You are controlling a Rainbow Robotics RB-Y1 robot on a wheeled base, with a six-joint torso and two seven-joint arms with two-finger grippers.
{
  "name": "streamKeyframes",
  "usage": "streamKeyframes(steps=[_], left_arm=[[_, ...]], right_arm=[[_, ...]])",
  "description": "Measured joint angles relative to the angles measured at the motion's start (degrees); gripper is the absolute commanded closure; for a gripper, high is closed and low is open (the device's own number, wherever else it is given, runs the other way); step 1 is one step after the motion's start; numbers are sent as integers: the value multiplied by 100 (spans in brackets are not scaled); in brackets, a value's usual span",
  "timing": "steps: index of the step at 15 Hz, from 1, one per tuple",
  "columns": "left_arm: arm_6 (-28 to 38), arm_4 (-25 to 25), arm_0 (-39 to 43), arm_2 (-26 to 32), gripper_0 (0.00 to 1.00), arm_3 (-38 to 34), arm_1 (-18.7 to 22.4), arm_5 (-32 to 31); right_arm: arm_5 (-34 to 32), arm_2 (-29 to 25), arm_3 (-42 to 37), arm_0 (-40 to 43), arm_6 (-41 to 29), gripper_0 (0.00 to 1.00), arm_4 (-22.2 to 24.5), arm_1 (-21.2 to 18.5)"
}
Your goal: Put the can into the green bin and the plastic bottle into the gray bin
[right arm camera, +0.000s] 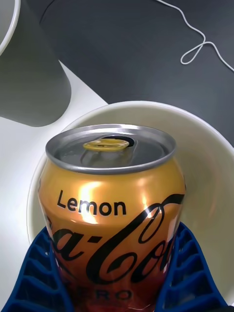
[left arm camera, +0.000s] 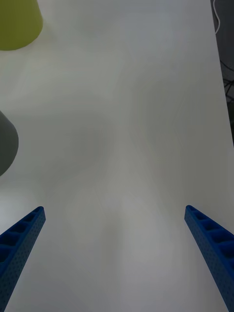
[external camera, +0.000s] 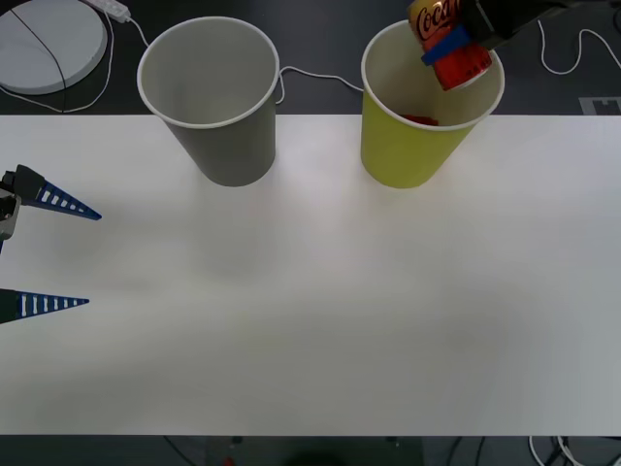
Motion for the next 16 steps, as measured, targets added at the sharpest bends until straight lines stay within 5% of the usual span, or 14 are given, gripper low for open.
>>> streamKeyframes(steps=[2,9,16], left_arm=[[0,0,0,0,0,0,0,0],[0,0,0,0,0,0,0,0],[0,0,0,0,0,0,0,0]], right_arm=[[0,0,-20,-1,92,1,13,-2],[-214,0,-248,-9,125,0,-31,-203],[-890,-85,-651,28,482,0,-1606,-1181]])
